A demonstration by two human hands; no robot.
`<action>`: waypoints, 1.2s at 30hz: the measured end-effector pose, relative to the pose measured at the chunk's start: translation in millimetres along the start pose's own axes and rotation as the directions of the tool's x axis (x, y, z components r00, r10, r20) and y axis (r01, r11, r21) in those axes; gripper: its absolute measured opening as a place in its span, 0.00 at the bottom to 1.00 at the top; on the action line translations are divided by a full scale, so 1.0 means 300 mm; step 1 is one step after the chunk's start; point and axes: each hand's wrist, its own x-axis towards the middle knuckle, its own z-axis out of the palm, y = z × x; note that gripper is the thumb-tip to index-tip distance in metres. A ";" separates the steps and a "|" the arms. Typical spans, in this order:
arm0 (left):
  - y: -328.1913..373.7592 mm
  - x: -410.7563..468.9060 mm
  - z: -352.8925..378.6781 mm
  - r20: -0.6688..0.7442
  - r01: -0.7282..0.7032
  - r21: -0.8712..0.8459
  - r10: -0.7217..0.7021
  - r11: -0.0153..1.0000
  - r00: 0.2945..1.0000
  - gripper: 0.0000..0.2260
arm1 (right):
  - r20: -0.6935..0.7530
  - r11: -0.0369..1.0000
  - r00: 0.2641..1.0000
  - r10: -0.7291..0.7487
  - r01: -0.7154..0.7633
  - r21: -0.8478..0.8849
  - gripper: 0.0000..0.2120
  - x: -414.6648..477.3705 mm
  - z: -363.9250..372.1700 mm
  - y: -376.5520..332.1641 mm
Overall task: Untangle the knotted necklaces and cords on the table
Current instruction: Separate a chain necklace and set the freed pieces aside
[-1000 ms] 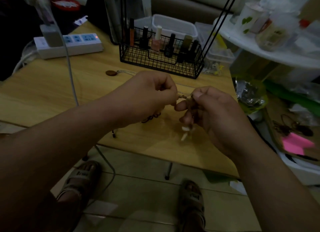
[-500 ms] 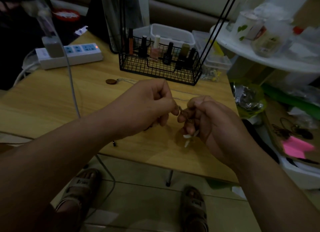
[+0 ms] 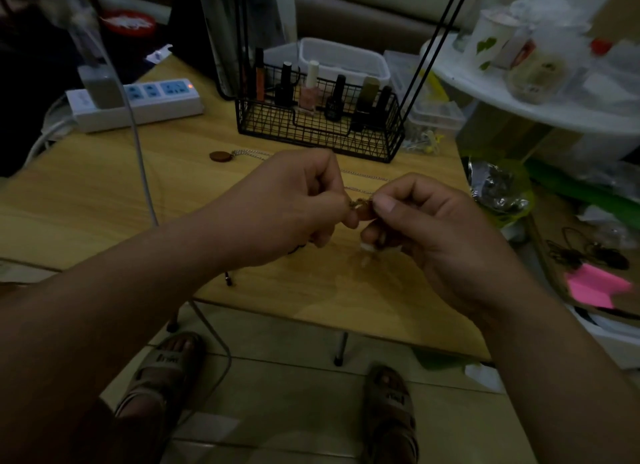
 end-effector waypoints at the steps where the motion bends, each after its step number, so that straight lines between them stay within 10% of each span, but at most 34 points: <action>1: -0.003 0.001 0.001 0.009 -0.001 -0.001 0.001 1.000 1.000 0.03 | -0.020 0.998 1.000 0.016 -0.014 0.065 0.06 0.004 -0.001 0.001; 12: -0.009 0.001 0.038 0.002 -0.011 -0.063 0.011 0.998 1.000 0.05 | -0.039 0.764 0.980 0.196 -0.127 0.632 0.11 0.020 -0.009 -0.024; 17: -0.007 0.004 0.022 -0.060 -0.046 -0.012 0.045 0.999 0.997 0.05 | -0.037 0.997 0.997 0.064 -0.065 -0.033 0.03 -0.002 -0.072 -0.038; 20: -0.002 0.004 0.012 -0.084 -0.053 0.015 0.054 0.998 0.995 0.05 | 0.010 0.862 0.999 0.038 -0.028 -0.507 0.03 -0.026 -0.077 -0.047; 23: -0.001 0.002 0.023 -0.082 -0.050 0.046 0.053 0.998 0.995 0.04 | -0.162 0.843 0.983 -0.083 -0.018 -0.538 0.06 -0.026 -0.044 -0.048; 27: -0.002 0.004 0.040 -0.066 0.009 -0.010 -0.010 1.000 0.998 0.04 | -0.367 0.993 0.925 0.102 -0.071 0.097 0.18 -0.003 -0.036 -0.051; 30: -0.005 0.006 0.045 -0.056 0.005 -0.056 -0.009 0.998 0.998 0.06 | -0.274 0.821 0.937 0.215 -0.021 0.571 0.20 0.009 -0.058 -0.067; 36: -0.016 0.003 0.046 -0.062 -0.002 -0.106 -0.005 0.994 0.998 0.04 | -0.163 0.531 0.953 0.256 0.002 0.847 0.24 0.011 -0.087 -0.069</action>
